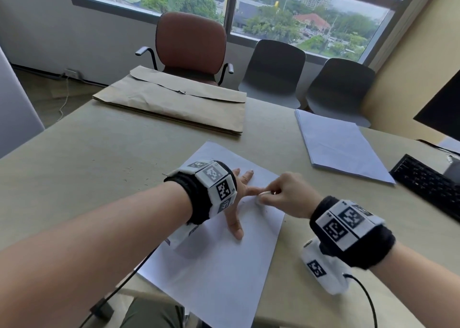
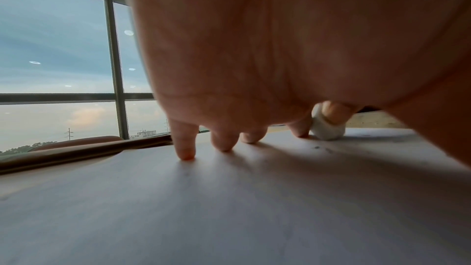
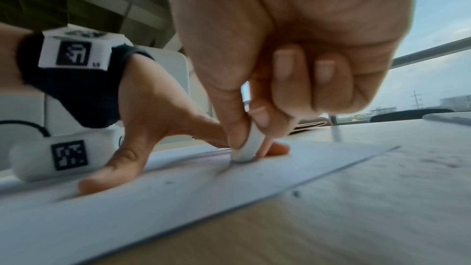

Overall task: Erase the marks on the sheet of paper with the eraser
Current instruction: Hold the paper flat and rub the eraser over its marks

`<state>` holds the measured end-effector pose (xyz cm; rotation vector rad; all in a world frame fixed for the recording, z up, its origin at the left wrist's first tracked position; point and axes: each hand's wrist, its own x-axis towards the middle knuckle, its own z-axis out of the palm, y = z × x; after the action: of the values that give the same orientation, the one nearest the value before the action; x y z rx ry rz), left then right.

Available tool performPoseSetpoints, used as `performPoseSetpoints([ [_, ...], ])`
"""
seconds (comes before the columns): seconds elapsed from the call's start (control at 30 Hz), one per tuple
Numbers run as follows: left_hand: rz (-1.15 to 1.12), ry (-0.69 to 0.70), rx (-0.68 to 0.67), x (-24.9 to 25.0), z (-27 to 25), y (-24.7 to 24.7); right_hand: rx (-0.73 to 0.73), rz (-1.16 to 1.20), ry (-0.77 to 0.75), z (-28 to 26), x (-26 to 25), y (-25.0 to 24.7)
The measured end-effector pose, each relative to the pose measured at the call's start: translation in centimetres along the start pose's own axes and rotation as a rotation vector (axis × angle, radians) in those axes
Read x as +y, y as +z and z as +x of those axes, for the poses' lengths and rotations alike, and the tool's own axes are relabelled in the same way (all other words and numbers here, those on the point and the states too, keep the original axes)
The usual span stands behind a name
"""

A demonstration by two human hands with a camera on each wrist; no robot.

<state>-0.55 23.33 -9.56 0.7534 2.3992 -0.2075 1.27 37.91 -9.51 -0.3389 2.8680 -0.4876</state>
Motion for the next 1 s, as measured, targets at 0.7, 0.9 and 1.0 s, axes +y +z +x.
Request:
performPoseSetpoints([
  [0.7,-0.069,-0.009,0.229,0.6,1.1,-0.7,0.065,0.682,0.321,-0.7,4.5,-3.1],
  [0.9,-0.119,-0.043,0.218,0.8,1.9,-1.1,-0.082,0.538,0.254,-0.3,3.9,-2.4],
  [1.0,-0.118,-0.033,0.193,0.6,2.1,-0.9,-0.104,0.434,0.241,0.6,3.7,-2.3],
])
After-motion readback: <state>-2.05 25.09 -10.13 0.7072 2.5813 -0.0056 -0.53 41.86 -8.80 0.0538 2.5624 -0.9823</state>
